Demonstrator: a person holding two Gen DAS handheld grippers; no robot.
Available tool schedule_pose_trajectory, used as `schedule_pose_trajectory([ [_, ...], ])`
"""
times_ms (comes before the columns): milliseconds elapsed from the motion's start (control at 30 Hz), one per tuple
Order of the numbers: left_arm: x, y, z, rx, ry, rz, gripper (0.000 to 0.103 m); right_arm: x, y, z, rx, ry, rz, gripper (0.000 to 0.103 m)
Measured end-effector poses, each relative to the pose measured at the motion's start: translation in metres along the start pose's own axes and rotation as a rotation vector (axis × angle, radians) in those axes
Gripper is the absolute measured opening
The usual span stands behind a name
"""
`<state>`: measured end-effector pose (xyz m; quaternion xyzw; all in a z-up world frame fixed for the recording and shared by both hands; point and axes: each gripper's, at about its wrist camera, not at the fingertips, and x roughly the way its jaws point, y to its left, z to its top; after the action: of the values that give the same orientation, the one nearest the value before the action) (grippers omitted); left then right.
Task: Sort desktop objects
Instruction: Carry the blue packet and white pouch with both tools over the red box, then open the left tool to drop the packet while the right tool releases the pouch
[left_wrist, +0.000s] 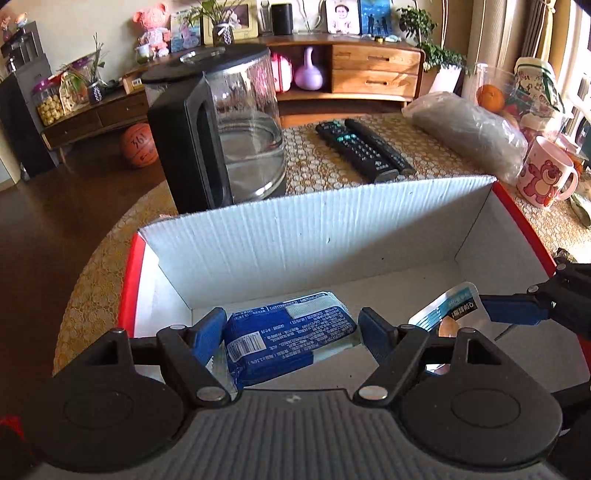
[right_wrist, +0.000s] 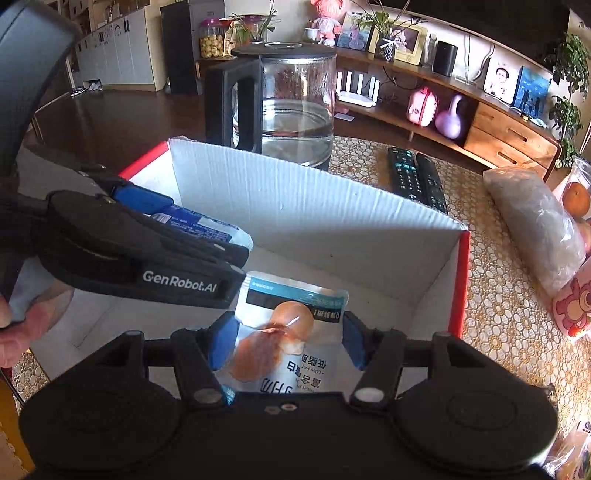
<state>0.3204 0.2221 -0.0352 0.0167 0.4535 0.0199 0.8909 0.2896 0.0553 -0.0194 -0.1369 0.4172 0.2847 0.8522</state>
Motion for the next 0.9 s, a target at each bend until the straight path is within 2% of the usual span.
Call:
schedule_pose_trajectory([
  [67,0.011,0.001,0.002,-0.010,0.052,-0.004,0.078,0.008,-0.002,0.003,0.017,0.064,0.028,0.060],
  [167,0.023,0.004,0.003,-0.036,0.143,-0.022,0.078,0.020,-0.005,0.004,0.043,0.157,0.028,0.060],
  [467,0.043,0.010,-0.003,-0.080,0.280,-0.061,0.079,0.030,-0.004,0.006,0.053,0.211,0.022,0.062],
  [567,0.045,0.016,-0.004,-0.119,0.295,-0.082,0.079,0.030,-0.003,0.007,0.044,0.212,0.023,0.063],
  [733,0.042,0.017,-0.005,-0.122,0.289,-0.082,0.079,0.027,-0.003,0.008,0.033,0.203,0.027,0.064],
  [900,0.026,0.018,-0.002,-0.144,0.239,-0.088,0.079,0.015,0.002,0.008,-0.001,0.173,0.013,0.066],
])
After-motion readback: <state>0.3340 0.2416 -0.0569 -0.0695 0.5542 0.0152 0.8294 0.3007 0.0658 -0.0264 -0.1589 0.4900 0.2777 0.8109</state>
